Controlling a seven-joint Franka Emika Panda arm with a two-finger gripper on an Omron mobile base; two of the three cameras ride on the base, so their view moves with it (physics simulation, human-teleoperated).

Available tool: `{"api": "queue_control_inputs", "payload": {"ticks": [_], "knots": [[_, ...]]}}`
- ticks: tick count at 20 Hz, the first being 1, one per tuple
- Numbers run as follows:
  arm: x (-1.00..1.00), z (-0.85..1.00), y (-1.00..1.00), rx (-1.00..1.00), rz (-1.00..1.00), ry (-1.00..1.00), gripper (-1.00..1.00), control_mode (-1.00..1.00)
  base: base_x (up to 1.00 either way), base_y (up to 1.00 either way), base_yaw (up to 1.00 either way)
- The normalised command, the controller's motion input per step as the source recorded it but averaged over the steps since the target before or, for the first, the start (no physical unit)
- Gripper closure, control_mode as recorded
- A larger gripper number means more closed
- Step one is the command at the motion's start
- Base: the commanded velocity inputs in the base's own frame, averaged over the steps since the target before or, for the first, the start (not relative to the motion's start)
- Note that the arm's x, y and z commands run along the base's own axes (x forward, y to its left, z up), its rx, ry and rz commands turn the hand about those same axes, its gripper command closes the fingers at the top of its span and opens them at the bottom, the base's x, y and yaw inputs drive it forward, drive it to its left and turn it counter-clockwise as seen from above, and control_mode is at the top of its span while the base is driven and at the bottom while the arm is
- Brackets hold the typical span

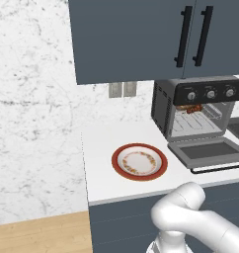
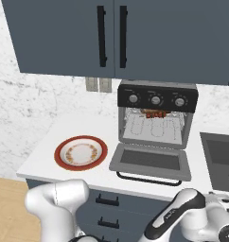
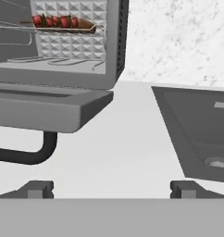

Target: Pick up the kebab skewer and baguette bread, and place them inside the toaster oven. Close the toaster oven door and start by setting the timer.

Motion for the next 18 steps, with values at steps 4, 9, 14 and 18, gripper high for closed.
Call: {"api": "queue_control_inputs", "payload": {"ticks": [4,9,14,18], "knots": [[0.22,0.0,0.17,0.0,0.01,-0.01,-1.0,-1.0,0.0,0.0,0.0],[0.22,0.0,0.07,0.0,0.01,-0.01,-1.0,-1.0,0.0,0.0,0.0],[0.12,0.0,0.0,0.0,0.02,-0.03,-1.0,-1.0,0.0,0.0,0.0],[0.07,0.0,0.0,0.0,0.02,-0.03,-1.0,-1.0,0.0,0.0,0.0]]}}
